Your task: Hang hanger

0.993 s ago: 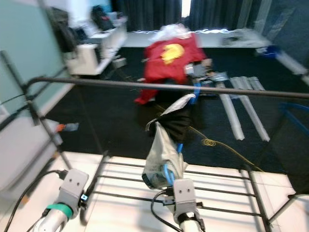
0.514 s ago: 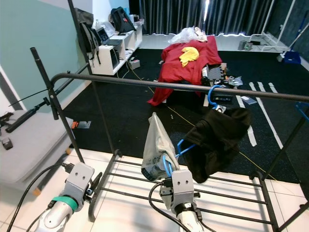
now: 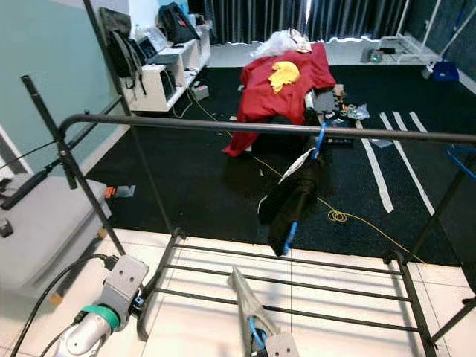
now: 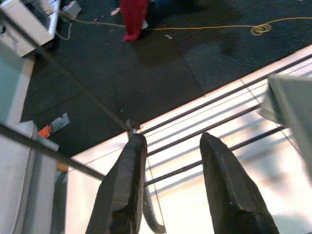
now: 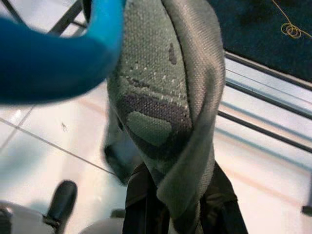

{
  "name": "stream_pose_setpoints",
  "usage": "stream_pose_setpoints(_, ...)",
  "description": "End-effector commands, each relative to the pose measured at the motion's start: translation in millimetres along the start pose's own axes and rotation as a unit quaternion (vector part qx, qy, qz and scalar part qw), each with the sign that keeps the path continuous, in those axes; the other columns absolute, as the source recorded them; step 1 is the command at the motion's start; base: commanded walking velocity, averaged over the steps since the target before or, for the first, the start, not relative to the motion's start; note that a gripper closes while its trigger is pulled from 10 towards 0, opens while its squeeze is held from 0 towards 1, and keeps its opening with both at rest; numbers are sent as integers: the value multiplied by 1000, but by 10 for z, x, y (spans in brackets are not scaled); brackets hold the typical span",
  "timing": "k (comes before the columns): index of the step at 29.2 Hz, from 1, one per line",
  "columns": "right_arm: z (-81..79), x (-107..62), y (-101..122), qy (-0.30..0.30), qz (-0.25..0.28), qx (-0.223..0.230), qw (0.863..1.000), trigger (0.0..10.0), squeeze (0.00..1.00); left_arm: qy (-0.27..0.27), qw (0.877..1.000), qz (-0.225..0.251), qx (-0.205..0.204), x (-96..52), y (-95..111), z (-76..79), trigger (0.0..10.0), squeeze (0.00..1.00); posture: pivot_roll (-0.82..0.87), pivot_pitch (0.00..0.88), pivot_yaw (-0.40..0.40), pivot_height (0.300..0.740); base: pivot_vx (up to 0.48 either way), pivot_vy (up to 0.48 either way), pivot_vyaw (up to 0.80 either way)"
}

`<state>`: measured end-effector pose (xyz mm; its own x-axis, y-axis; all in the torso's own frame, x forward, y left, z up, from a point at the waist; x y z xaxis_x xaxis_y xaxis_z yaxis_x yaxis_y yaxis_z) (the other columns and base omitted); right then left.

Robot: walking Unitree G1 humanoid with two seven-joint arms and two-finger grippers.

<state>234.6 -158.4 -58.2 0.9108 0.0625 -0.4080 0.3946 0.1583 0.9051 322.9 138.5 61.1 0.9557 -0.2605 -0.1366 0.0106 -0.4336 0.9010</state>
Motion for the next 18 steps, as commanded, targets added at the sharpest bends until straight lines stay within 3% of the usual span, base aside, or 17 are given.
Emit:
stream_pose_setpoints(1, -1, 44, 148, -12, 31, 29, 999, 10000, 0, -8, 1000, -12, 5, -15, -48, 10, 10000, 0, -289, 65, 172, 740, 0, 0, 0)
stream_pose_setpoints(3, -1, 44, 148, -12, 31, 29, 999, 10000, 0, -8, 1000, -12, 5, -15, -48, 10, 10000, 0, -289, 65, 172, 740, 0, 0, 0)
stream_pose_setpoints(4, 29, 107, 367, -25, 70, 52, 996, 10000, 0, -8, 1000, -7, 3, 9, -15, 8, 10000, 0, -295, 68, 176, 740, 0, 0, 0)
stream_pose_setpoints(5, 29, 107, 367, -25, 70, 52, 996, 10000, 0, -8, 1000, -7, 3, 9, -15, 8, 10000, 0, -295, 68, 176, 740, 0, 0, 0)
stream_pose_setpoints(6, 34, 180, 669, -28, 122, 65, 990, 10000, 0, -8, 1000, -2, 4, 41, 23, 16, 10000, 0, -301, 69, 177, 740, 446, 0, 0)
stream_pose_setpoints(8, 34, 180, 669, -28, 122, 65, 990, 10000, 0, -8, 1000, -2, 4, 41, 23, 16, 10000, 0, -301, 69, 177, 740, 446, 0, 0)
stream_pose_setpoints(9, 25, 228, 950, -25, 168, 74, 983, 10000, 0, -9, 1000, 3, 3, 67, 58, 28, 10000, 0, -304, 70, 177, 740, 450, 0, 0)
stream_pose_setpoints(10, -12, 264, 1504, -12, 253, 78, 964, 10000, 0, -11, 1000, 12, -1, 94, 113, 59, 10000, 0, -304, 72, 173, 740, 450, 0, 0)
stream_pose_setpoints(15, -8, 260, 1598, -12, 268, 76, 960, 10000, 0, -11, 1000, 13, -2, 93, 118, 64, 10000, 0, -300, 74, 172, 740, 452, 0, 0)
stream_pose_setpoints(16, 3, 239, 1794, -11, 298, 71, 952, 10000, 0, -12, 1000, 13, -3, 80, 113, 67, 10000, 0, -299, 74, 172, 740, 450, 0, 0)
stream_pose_setpoints(18, 3, 239, 1794, -11, 298, 71, 952, 10000, 0, -12, 1000, 13, -3, 80, 113, 67, 10000, 0, -299, 74, 172, 740, 450, 0, 0)
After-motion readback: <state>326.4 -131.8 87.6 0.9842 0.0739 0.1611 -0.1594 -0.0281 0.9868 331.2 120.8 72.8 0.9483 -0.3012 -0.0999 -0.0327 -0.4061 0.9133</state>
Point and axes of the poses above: a point about 5 cm out from each wrist's last joint towards the gripper, its own x axis pointing out of the wrist towards the gripper, its own y axis along the axis of the wrist's last joint, z = x × y, the point moved 4 cm from there along x, pointing out of the wrist towards the gripper, and after that the axes turned 4 degrees about x, right-handed, at the moved point
